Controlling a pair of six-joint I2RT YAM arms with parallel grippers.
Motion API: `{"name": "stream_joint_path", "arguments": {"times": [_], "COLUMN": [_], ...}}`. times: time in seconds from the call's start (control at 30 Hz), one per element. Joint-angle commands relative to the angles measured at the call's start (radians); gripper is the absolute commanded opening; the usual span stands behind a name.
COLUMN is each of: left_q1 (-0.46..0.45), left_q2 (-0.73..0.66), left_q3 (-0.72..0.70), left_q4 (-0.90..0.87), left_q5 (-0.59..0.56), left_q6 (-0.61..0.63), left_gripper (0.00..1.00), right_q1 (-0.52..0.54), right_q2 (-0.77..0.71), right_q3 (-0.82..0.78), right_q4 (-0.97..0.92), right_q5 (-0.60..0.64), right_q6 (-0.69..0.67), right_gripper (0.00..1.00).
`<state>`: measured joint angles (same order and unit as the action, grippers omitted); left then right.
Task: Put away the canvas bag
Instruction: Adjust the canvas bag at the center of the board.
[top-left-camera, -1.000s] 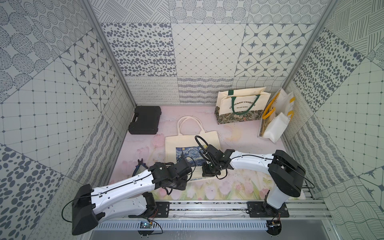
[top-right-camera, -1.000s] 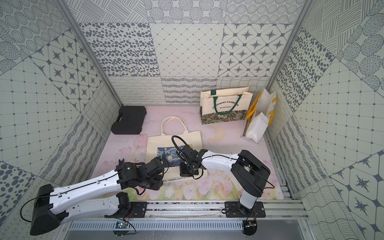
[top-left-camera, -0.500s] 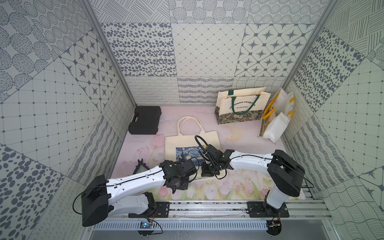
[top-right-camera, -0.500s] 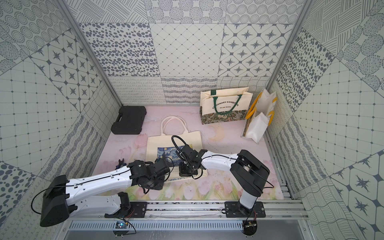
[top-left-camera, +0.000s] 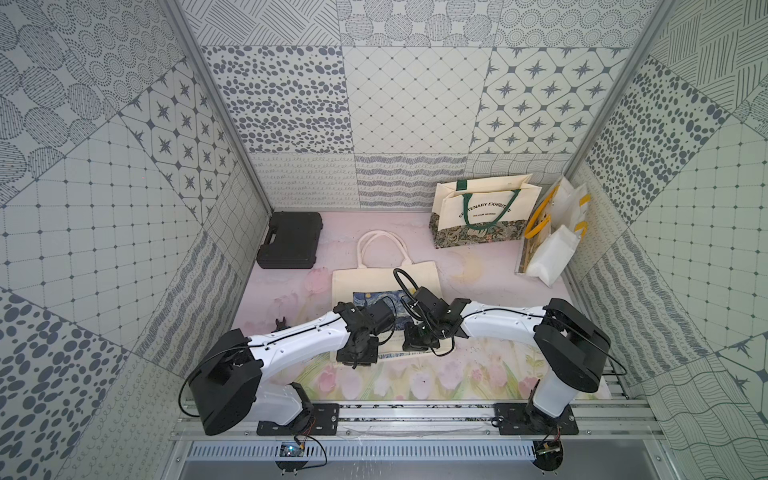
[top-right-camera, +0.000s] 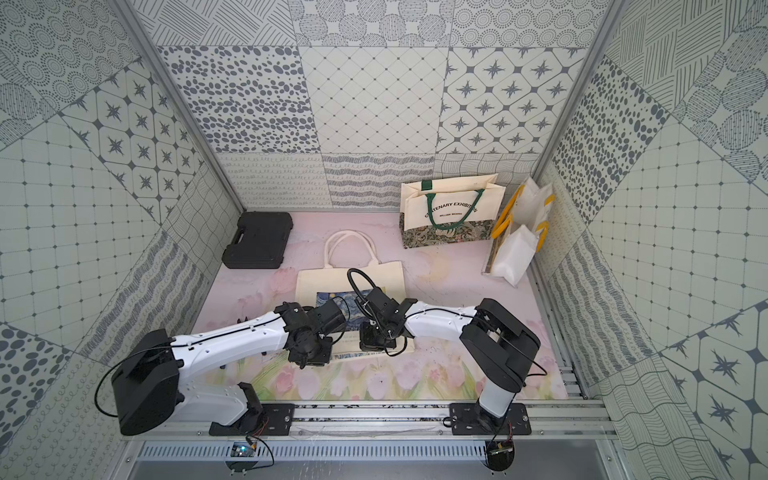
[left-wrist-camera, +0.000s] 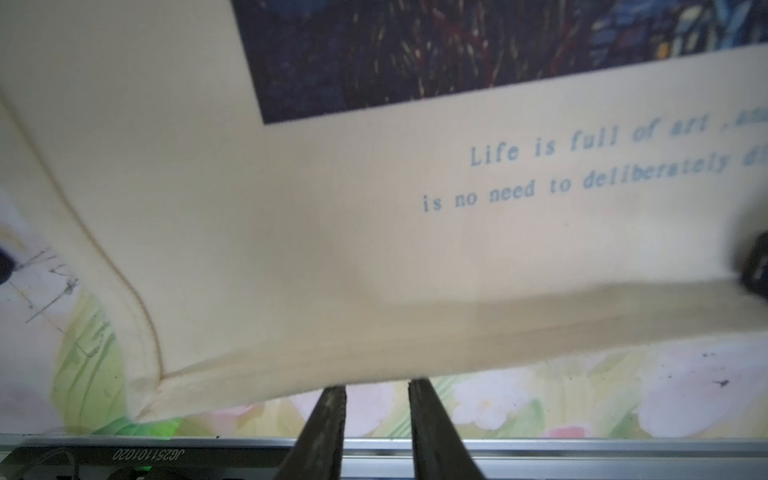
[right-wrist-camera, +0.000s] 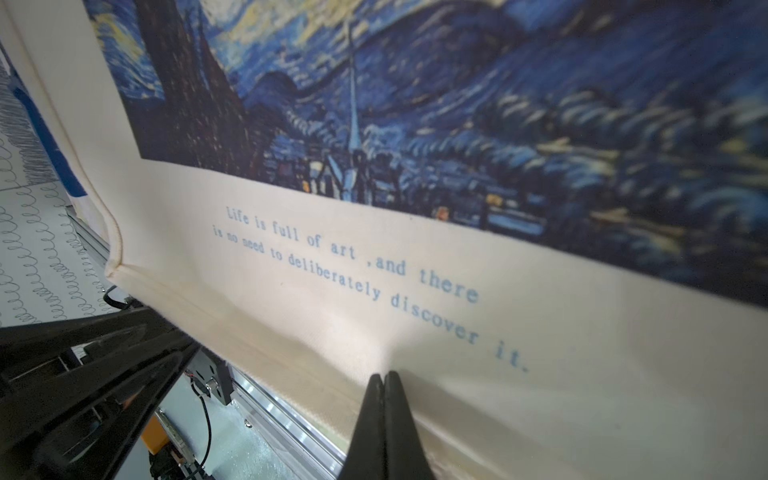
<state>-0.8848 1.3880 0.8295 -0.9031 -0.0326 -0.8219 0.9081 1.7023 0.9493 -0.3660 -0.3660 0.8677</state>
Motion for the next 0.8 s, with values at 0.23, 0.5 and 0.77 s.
{"name": "stream_joint_path", "arguments": {"times": [0.23,0.5,0.77], "left_q1": [0.119,0.216,0.216], "left_q2": [0.205,0.25,0.113], "left_q3": [0.178,0.221,0.223], "left_q4": [0.078,0.144,0.157], "left_q5": [0.046,0.09,0.224], "left_q6": [0.211,0.279,0.274], "left_gripper": [0.28,0.28,0.24], "right_q1": [-0.134,-0.15,-0.139], "right_q2": [0.037,0.039,0.022], "right_q3": [0.123,0.141,0.104], "right_q4": [-0.053,-0.063,-0.04], "right_q5": [-0.055,-0.064,-0.053], "right_q6": [-0.09,-0.096,-0.065], "right_gripper": [0.0,0.0,0.0]}}
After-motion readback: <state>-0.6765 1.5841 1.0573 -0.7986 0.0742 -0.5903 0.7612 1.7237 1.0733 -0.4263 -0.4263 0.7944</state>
